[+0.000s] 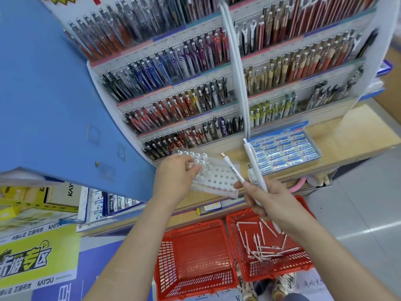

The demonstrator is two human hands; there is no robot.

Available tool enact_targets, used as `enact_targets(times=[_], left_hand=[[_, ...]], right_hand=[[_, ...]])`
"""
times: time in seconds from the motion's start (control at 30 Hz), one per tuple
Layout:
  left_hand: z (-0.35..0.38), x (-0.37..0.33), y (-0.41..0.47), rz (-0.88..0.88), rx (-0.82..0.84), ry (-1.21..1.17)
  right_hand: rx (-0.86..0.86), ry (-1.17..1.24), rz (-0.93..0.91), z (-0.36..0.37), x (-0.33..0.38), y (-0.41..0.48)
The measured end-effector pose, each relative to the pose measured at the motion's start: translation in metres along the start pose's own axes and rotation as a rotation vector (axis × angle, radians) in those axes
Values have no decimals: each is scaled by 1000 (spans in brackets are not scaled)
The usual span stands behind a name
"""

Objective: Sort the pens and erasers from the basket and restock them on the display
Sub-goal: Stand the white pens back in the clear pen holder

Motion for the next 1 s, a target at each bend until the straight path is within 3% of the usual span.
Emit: enact_targets(times=[0.07,0.13,0.2,0.4,0.63,0.7,0.83,1.0], left_hand=[[-14,-13,-8,-95,-2,-335],[-21,-32,-18,-194,121,-685],[-23,-44,-26,-223,217,-819],[-29,-29,-32,-261,156,-909],[-37,-21,-37,-286,55,-1021],[-43,-15,-35,-266,-26,-982],[-54,-1,-28,-233,-100,-868],[-53,13,-25,-236,-129,-649]], right_hand=[[18,-42,-14,1,2,0],[55,-105,-53,5,3,2],[89,-139,-92,9,5,3],[35,-82,-30,1,4,3],[-42,-152,-106,1,2,9],[-104,-189,-103,2,0,12],[-113,-20,-14,-1,-2,16],[-141,-91,-2,-2,-14,23]])
Point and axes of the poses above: each hand's wrist, its own y-axis towards the middle knuckle, its own z-axis out of the palm, x = y × z, the point moved 4 cm from there along y, towards the middle knuckle, and after that the axes turned 4 degrees about -x, right-handed, at the moved point
